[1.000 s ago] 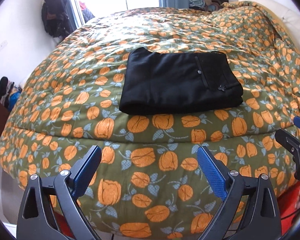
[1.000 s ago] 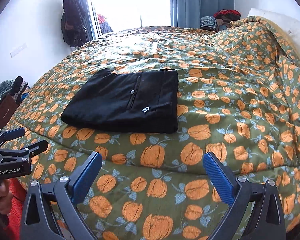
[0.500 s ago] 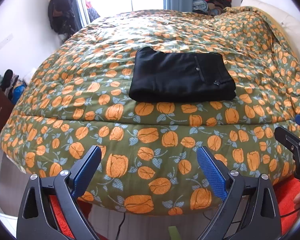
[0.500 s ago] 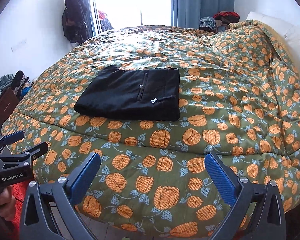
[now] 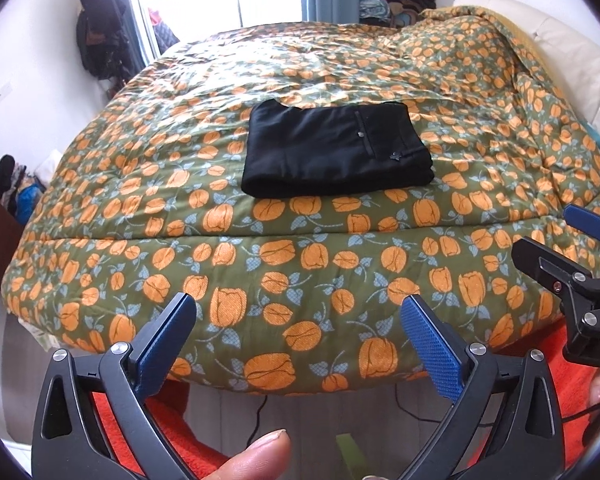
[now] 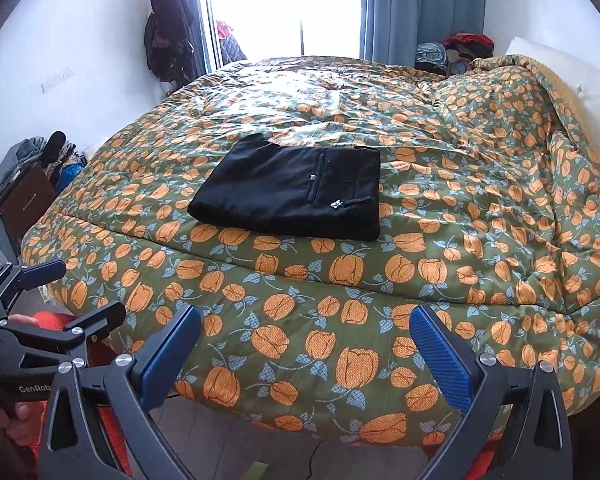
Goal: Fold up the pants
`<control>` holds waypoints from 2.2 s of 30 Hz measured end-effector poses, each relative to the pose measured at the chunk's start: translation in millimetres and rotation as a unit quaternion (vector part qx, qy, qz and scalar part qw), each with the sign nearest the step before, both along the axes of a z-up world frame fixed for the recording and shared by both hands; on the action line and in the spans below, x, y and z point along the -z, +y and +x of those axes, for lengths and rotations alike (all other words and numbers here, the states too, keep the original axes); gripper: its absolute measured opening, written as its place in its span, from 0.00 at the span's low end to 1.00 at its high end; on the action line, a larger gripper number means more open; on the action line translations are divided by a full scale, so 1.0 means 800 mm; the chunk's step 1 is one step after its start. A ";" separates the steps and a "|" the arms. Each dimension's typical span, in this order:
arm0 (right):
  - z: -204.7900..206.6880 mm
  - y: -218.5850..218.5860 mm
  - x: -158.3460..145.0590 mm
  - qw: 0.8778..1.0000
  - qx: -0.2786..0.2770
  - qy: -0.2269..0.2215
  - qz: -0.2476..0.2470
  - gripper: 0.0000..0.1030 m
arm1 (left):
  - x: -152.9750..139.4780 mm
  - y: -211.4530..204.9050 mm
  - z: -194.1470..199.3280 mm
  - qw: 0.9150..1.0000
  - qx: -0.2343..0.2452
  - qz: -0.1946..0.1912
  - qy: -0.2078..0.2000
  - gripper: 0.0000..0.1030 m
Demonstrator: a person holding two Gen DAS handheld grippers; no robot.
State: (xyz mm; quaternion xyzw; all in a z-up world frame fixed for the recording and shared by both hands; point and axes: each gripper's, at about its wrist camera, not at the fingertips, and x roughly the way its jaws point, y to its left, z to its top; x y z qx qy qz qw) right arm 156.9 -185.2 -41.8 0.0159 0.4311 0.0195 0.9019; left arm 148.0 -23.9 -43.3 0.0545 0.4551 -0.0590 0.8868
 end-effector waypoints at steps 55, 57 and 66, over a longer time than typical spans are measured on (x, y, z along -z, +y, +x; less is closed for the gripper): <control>-0.035 0.008 -0.048 0.999 0.028 0.000 -0.043 1.00 | -0.044 -0.007 -0.016 0.999 -0.012 0.041 -0.003 0.99; -0.035 0.006 -0.048 0.998 0.033 -0.001 -0.049 1.00 | -0.038 -0.008 -0.015 0.999 -0.015 0.042 0.002 0.99; -0.027 0.005 -0.048 0.997 0.040 -0.009 -0.066 1.00 | -0.027 -0.016 -0.008 0.999 -0.017 0.040 0.014 0.99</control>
